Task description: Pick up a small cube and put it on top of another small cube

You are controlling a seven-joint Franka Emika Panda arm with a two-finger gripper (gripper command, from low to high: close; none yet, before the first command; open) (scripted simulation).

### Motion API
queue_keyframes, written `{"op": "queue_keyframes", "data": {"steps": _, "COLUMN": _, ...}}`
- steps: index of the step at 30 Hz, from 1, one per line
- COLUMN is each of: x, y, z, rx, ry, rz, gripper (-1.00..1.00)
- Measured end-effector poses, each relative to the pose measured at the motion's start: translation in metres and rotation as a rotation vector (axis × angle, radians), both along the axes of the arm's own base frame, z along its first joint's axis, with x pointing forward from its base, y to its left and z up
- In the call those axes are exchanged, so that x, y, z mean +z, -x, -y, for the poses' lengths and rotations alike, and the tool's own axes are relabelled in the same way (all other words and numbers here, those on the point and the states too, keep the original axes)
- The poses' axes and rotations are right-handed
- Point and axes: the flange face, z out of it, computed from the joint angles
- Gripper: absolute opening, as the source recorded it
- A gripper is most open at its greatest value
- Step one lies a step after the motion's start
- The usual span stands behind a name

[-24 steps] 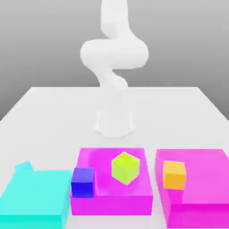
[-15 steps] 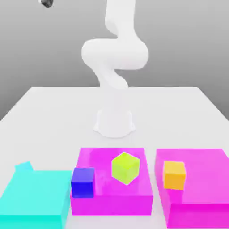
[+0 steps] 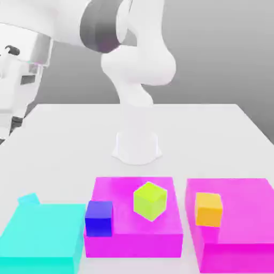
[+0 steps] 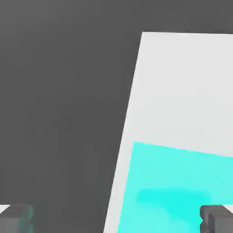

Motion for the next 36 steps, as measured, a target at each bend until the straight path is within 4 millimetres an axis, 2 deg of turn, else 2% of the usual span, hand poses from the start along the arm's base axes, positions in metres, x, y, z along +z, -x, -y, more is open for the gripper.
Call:
{"op": "queue_keyframes", "data": {"steps": 7, "x": -0.086, "y": 0.041, "z": 0.049, "rx": -0.409, "ry": -0.132, "rz": -0.041, "gripper": 0.0}}
{"op": "queue_keyframes", "data": {"steps": 11, "x": -0.132, "y": 0.069, "z": 0.067, "rx": -0.642, "ry": -0.205, "rz": -0.063, "gripper": 0.0}}
{"op": "queue_keyframes", "data": {"steps": 16, "x": -0.185, "y": 0.104, "z": 0.075, "rx": -0.919, "ry": -0.296, "rz": -0.091, "gripper": 0.0}}
{"op": "queue_keyframes", "data": {"steps": 22, "x": -0.25, "y": 0.111, "z": 0.076, "rx": -0.978, "ry": -0.315, "rz": -0.096, "gripper": 0.0}}
{"op": "queue_keyframes", "data": {"steps": 23, "x": -0.258, "y": 0.111, "z": 0.076, "rx": -0.978, "ry": -0.315, "rz": -0.097, "gripper": -1.0}}
{"op": "queue_keyframes", "data": {"steps": 30, "x": -0.258, "y": 0.111, "z": 0.076, "rx": -0.979, "ry": -0.314, "rz": -0.094, "gripper": -1.0}}
{"op": "queue_keyframes", "data": {"steps": 36, "x": -0.2, "y": 0.109, "z": 0.076, "rx": -0.975, "ry": -0.314, "rz": -0.097, "gripper": -1.0}}
